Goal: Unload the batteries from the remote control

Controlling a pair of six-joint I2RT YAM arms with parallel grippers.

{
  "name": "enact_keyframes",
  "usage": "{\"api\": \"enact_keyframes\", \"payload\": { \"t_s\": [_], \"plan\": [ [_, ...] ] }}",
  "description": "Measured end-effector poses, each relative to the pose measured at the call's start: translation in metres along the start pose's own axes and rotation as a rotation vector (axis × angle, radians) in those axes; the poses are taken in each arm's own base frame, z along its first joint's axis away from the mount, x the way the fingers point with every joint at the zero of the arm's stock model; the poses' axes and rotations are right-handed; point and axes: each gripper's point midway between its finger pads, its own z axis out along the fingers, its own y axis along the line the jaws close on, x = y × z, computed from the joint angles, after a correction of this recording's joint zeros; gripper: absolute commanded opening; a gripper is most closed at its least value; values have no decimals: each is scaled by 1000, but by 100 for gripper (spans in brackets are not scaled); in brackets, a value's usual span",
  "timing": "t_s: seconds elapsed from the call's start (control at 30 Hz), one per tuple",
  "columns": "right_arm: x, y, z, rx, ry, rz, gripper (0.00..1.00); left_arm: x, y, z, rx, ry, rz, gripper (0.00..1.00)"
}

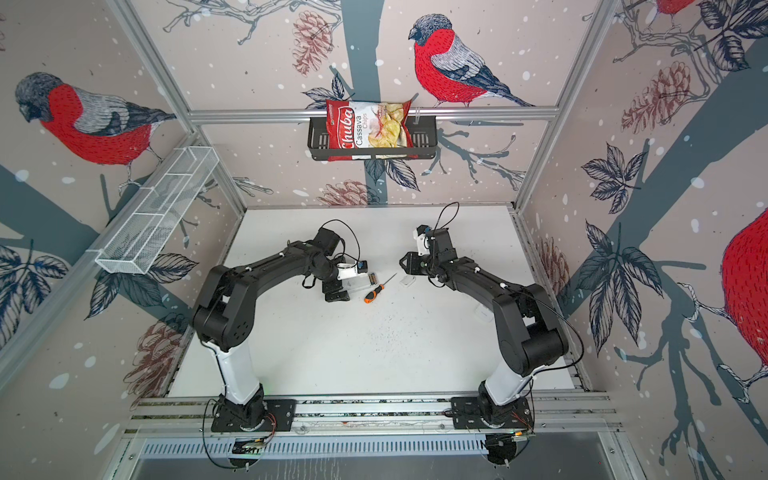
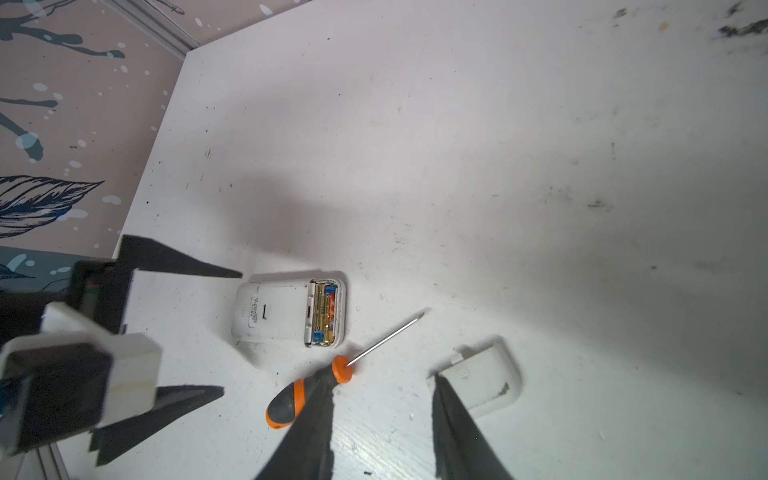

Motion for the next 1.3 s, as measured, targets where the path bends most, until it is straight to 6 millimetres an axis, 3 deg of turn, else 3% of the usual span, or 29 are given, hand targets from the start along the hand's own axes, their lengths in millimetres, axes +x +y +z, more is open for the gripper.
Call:
{"api": "enact_keyframes", "payload": {
  "t_s": [0.23,0.37,0.57,0.67,0.77,0.8,0.93,1.13,1.3],
  "plan": [
    [-9,-2,-23,36,-64,17,54,-18,-12,-58,-180,-123,-32,97],
    [-3,0,-36,48,-78,30,59,-32,-11,-90,-312,-218,-119,97],
    [11,6,-53,57,-89,27,64,-58,-1,-104,-386,-290,-306,97],
    [19,1,-60,84,-91,41,66,-81,10,-92,-371,-282,-362,97],
    [25,-5,-66,102,-92,48,68,-94,8,-59,-323,-204,-394,93],
    [27,-8,-68,108,-95,52,68,-97,4,-45,-303,-171,-402,90],
    [28,-31,-78,161,-121,95,68,-102,-3,0,-271,-30,-432,61],
    [27,-59,-92,193,-164,178,64,-104,5,35,-267,47,-484,50],
    [28,-66,-94,179,-165,207,61,-111,15,60,-253,76,-498,40]
  ]
}}
